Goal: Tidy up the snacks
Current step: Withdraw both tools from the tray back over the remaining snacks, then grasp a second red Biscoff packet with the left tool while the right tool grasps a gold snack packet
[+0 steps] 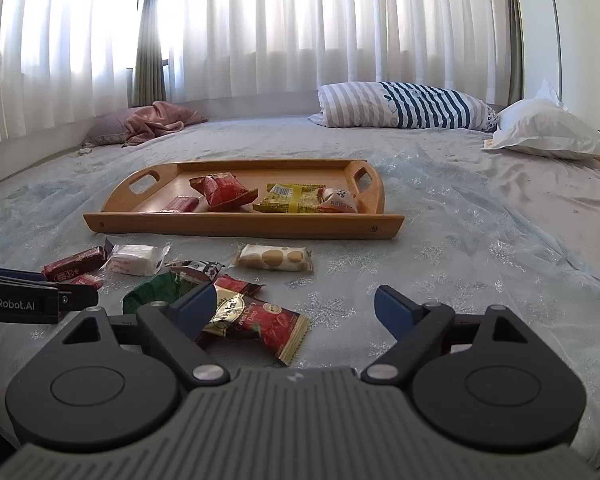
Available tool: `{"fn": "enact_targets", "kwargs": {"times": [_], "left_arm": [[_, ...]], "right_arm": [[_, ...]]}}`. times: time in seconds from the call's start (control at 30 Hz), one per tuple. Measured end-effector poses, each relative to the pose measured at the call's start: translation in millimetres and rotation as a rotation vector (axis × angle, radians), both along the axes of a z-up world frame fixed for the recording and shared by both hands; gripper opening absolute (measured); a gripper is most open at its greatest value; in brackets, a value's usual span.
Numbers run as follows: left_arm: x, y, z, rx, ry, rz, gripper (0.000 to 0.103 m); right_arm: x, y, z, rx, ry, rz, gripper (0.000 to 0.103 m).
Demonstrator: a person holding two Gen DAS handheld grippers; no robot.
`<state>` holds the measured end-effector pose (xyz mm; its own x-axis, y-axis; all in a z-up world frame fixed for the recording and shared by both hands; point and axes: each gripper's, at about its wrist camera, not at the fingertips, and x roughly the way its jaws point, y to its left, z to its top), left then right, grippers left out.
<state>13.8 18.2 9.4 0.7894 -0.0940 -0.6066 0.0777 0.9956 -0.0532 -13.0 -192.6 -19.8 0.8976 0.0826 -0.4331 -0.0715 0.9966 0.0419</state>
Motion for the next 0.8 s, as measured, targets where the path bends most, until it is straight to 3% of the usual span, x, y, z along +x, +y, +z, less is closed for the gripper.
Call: {"fn": "enact_targets", "kwargs": {"times": [0.23,0.53,0.8], "left_arm": [[4.6,1.6,-5.6,-0.026,0.024,-0.009,0.069],[2.5,1.7,-5.9,-0.065,0.030,-0.032,0.068],[-1.7,-0.5,-4.3,-0.074,0.033,-0.044,0.055]], "right_arm": [[2.9,14.5,-5.5,-0.030,0.012,0.027,0.090],[11.4,25.4,-7.9,0.014,0.031,0.041,0.090],[16.8,32.3,-13.5,0.037,0.065,0.044,0.090]]}}
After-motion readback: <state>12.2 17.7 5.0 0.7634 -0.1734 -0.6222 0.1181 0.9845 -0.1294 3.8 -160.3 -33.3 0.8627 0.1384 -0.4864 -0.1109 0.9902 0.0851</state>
